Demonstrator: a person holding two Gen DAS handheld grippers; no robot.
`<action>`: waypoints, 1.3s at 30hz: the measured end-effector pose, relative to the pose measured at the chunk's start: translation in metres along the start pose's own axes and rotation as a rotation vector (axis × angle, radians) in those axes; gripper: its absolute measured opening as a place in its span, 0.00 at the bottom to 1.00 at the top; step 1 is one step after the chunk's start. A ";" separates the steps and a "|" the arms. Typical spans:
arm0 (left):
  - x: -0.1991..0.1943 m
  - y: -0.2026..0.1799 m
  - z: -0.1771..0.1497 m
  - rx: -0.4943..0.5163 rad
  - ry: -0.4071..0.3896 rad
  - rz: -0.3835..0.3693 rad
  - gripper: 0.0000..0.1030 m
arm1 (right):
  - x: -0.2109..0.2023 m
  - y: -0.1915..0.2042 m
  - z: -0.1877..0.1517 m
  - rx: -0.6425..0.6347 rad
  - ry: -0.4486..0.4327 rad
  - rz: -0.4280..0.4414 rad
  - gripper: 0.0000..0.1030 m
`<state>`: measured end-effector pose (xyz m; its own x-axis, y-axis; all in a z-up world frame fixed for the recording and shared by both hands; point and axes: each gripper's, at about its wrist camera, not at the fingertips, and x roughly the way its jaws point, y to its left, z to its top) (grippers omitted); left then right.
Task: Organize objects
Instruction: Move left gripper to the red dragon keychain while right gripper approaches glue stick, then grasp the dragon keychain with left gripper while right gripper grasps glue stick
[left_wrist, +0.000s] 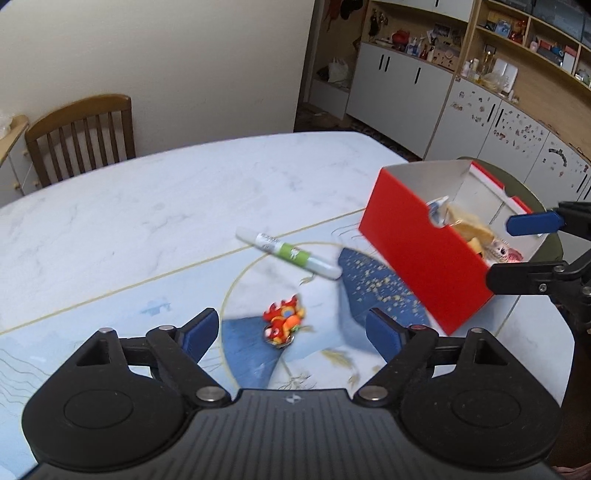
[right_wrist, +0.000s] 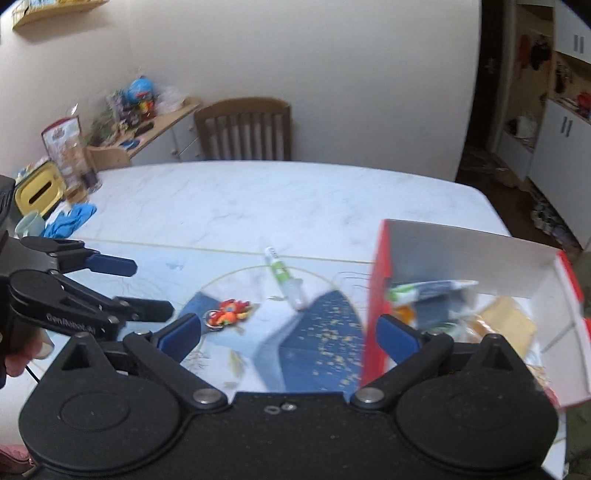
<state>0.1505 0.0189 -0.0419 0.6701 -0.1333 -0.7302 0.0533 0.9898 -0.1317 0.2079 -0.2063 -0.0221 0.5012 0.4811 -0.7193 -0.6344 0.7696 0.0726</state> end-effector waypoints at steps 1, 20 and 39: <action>0.003 0.004 -0.002 -0.003 0.005 0.000 0.88 | 0.006 0.004 0.003 -0.005 0.008 -0.002 0.98; 0.076 0.001 -0.026 0.088 0.019 0.002 0.98 | 0.134 0.013 0.044 -0.008 0.184 -0.057 0.98; 0.120 -0.003 -0.025 0.115 0.036 0.018 0.93 | 0.200 -0.008 0.034 0.005 0.298 -0.044 0.78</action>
<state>0.2123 -0.0015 -0.1453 0.6446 -0.1152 -0.7558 0.1275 0.9909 -0.0423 0.3328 -0.1017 -0.1436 0.3331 0.3037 -0.8926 -0.6123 0.7896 0.0401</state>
